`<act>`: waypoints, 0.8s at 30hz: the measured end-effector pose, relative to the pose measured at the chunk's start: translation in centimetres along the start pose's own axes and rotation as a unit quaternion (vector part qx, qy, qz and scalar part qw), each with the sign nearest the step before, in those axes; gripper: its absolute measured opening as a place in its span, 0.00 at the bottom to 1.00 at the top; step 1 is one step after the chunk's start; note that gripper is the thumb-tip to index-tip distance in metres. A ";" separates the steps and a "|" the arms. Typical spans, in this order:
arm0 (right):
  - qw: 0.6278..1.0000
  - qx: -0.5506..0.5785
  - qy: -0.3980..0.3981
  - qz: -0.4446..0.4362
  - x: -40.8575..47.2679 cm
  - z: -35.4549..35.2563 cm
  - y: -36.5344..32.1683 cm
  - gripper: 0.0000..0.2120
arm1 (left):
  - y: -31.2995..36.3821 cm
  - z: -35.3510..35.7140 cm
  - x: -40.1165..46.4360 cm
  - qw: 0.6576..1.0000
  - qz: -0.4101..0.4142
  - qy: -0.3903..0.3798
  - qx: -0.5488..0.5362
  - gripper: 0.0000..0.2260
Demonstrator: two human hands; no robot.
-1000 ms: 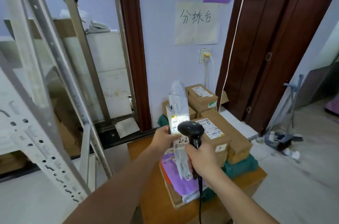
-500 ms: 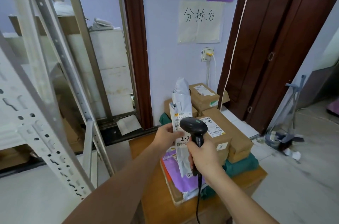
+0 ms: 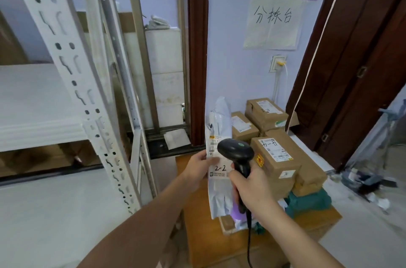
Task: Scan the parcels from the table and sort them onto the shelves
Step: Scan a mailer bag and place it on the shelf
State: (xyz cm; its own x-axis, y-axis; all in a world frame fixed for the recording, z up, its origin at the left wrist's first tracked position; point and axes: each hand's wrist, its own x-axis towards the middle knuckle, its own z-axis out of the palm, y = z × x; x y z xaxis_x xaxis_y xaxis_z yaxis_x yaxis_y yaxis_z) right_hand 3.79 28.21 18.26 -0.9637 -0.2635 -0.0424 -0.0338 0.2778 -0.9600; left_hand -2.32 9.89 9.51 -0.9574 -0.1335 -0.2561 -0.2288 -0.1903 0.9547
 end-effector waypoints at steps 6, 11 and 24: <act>0.999 -0.040 0.000 -0.019 -4.3 3.0 -1.7 0.02 | -0.1 -4.2 -4.5 1.000 0.005 0.004 -0.027 0.13; 0.998 -0.045 -0.009 -0.031 -8.0 6.1 -2.2 0.05 | -1.2 -7.3 -8.9 1.000 0.008 -0.001 -0.030 0.14; 0.958 -0.015 -0.254 -0.130 -15.5 13.5 -7.1 0.03 | -0.5 -17.1 -26.4 0.993 0.081 0.084 -0.019 0.09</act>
State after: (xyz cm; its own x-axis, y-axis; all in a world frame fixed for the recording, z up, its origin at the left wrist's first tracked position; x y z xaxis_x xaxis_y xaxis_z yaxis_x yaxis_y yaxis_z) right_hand 22.55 17.83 22.03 -0.6682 -0.7415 0.0610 -0.2709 0.1661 -0.9482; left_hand 26.08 -3.13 13.14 -0.9372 -0.3255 -0.1249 -0.0652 -0.1885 0.9799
